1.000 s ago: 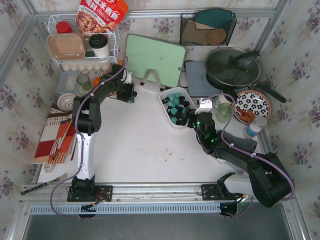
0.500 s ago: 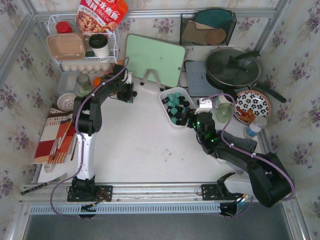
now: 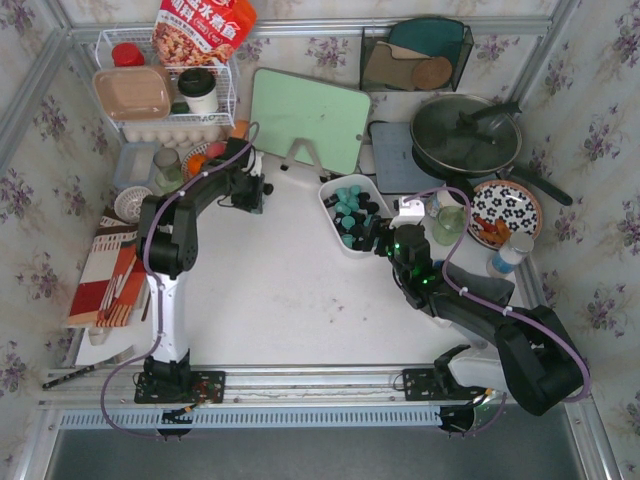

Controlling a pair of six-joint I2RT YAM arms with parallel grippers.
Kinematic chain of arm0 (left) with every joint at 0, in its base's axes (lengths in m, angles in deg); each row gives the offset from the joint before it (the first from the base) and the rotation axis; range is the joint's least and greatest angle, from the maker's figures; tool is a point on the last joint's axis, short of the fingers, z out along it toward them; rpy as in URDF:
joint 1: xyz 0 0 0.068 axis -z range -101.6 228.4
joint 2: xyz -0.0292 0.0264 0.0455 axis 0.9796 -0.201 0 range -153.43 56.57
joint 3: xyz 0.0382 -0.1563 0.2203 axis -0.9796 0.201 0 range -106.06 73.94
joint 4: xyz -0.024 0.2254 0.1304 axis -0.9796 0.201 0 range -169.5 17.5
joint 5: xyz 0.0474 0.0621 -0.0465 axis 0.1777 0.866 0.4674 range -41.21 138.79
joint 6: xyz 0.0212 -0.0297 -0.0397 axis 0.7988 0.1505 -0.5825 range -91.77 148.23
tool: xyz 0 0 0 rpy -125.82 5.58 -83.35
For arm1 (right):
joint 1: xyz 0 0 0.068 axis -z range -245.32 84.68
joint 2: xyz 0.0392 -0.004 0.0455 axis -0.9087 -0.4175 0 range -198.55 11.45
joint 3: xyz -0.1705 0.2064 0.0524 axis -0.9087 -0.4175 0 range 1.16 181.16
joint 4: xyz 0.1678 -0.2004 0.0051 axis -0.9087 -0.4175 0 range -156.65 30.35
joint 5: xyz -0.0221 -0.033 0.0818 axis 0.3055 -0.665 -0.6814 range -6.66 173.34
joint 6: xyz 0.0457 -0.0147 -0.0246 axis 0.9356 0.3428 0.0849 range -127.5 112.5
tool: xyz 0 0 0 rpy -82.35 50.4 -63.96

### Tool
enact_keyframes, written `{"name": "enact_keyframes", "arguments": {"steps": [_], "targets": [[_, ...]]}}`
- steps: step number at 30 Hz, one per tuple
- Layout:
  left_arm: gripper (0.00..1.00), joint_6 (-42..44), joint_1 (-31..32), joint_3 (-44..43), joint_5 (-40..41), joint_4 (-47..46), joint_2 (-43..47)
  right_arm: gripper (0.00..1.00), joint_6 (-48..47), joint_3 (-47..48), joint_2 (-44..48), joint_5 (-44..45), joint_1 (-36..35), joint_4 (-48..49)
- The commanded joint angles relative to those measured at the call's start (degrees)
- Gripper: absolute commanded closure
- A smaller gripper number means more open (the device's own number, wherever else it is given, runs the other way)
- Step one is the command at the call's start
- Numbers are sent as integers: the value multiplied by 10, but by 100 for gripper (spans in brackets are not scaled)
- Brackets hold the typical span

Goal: Mix the coffee capsules in the storage basket

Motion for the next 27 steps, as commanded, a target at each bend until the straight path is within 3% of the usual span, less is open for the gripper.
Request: {"name": "enact_keyframes", "arguments": {"steps": [1, 12, 18, 24, 27], "targets": [[100, 2, 1, 46, 14, -31, 45, 24, 5, 4, 6, -2, -1, 10], [100, -33, 0, 184, -41, -166, 177, 24, 6, 3, 8, -7, -1, 11], [100, -65, 7, 249, -80, -208, 228, 20, -7, -16, 16, -63, -2, 66], [100, -83, 60, 331, -107, -233, 315, 6, -185, -88, -2, -180, -90, 278], [100, -83, 100, 369, -100, -233, 366, 4, -328, -112, -38, -182, -171, 360]]}}
